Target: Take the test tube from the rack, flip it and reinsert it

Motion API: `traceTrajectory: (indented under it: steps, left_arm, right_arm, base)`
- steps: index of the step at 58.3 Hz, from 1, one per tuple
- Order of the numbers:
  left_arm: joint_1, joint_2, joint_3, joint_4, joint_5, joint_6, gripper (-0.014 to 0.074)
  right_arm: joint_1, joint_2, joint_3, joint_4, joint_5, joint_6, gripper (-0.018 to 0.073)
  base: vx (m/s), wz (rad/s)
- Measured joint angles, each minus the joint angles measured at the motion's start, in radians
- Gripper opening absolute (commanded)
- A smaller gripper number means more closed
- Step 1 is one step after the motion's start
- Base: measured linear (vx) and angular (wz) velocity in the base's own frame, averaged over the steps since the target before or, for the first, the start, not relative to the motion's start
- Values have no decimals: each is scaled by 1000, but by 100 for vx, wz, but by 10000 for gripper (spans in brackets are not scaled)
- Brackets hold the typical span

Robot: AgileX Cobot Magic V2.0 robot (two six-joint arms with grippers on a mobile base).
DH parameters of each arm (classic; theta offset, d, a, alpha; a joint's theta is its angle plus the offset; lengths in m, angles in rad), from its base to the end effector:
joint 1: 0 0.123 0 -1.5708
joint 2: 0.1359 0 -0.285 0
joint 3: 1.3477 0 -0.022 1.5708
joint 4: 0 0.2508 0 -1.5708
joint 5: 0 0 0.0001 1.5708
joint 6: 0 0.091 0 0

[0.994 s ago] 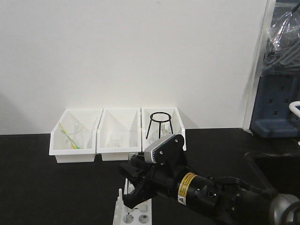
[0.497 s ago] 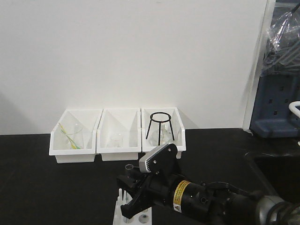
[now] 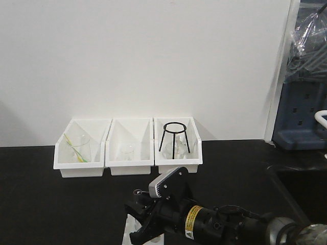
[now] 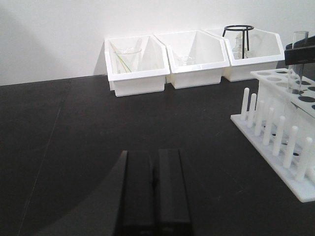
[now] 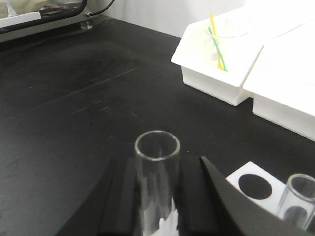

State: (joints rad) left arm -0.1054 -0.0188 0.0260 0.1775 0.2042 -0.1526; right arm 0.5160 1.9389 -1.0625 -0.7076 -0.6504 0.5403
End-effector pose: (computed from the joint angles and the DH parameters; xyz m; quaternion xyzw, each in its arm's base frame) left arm 0.0555 -0.0026 0.1872 0.0355 0.7477 -0.0145 0.6629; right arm 0.3395 0.2337 0.1880 -0.3371 0.7119 0.2907 0.5433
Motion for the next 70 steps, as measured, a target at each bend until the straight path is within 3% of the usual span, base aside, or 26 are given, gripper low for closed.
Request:
traceTrajectory:
  steps: [15, 35, 46, 52, 56, 61, 68, 70]
  left_arm:
    - [0, 0, 0, 0, 0, 0, -7]
    - [0, 0, 0, 0, 0, 0, -7]
    - [0, 0, 0, 0, 0, 0, -7]
    - [0, 0, 0, 0, 0, 0, -7]
    - [0, 0, 0, 0, 0, 0, -7]
    - [0, 0, 0, 0, 0, 0, -7]
    - [0, 0, 0, 0, 0, 0, -7]
    - [0, 0, 0, 0, 0, 0, -7]
  right_arm:
    - [0, 0, 0, 0, 0, 0, 83]
    - [0, -5, 0, -1, -1, 0, 429]
    - [0, -71, 0, -1, 32, 0, 510]
    - [0, -144, 1, -1, 87, 0, 488]
    - [0, -212, 14, 0, 142, 6, 427]
    - [0, -317, 45, 0, 232, 29, 294]
    - [0, -500, 109, 4, 402, 56, -2]
    - [0, -559, 134, 5, 456, 59, -17]
  base:
    - [0, 0]
    - [0, 0]
    - [0, 0]
    - [0, 0]
    - [0, 0]
    - [0, 0]
    - [0, 0]
    - [0, 0]
